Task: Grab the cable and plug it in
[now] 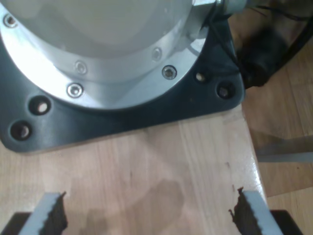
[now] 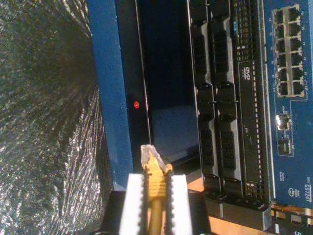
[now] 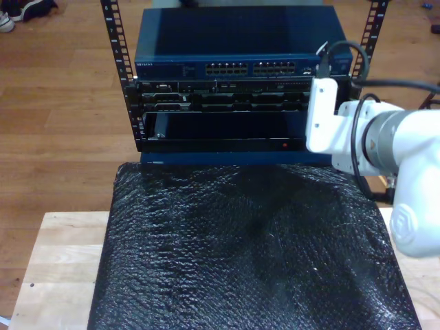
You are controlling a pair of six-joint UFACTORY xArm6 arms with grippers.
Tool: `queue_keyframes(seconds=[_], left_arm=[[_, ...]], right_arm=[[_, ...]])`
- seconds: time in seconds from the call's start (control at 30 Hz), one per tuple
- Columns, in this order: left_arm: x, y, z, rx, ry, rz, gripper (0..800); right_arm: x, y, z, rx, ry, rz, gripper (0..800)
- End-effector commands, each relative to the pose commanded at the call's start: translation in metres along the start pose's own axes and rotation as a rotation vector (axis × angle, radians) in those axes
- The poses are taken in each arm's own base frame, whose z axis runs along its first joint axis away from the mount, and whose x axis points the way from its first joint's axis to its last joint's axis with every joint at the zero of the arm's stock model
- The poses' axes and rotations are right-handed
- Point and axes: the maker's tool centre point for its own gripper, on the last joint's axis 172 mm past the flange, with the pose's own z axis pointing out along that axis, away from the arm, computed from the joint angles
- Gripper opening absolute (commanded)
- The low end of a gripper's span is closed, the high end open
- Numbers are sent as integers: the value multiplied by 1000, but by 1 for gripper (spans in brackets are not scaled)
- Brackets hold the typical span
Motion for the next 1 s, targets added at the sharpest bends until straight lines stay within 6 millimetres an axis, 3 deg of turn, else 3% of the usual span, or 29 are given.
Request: queue_keyframes(seconds=[0.2, 0.47, 0.77, 1.0], left_arm=[[-1, 0, -1, 0, -2, 0, 800], [-1, 0, -1, 0, -2, 1, 800], [-1, 0, -1, 0, -2, 1, 800], [0, 0, 0, 0, 0, 2, 800]], right_arm=[[7, -8, 1, -16, 10, -81, 0], [16, -1, 6, -26, 19, -155, 0], [15, -16, 12, -6, 19, -181, 0], [27, 10, 16, -81, 45, -189, 0]])
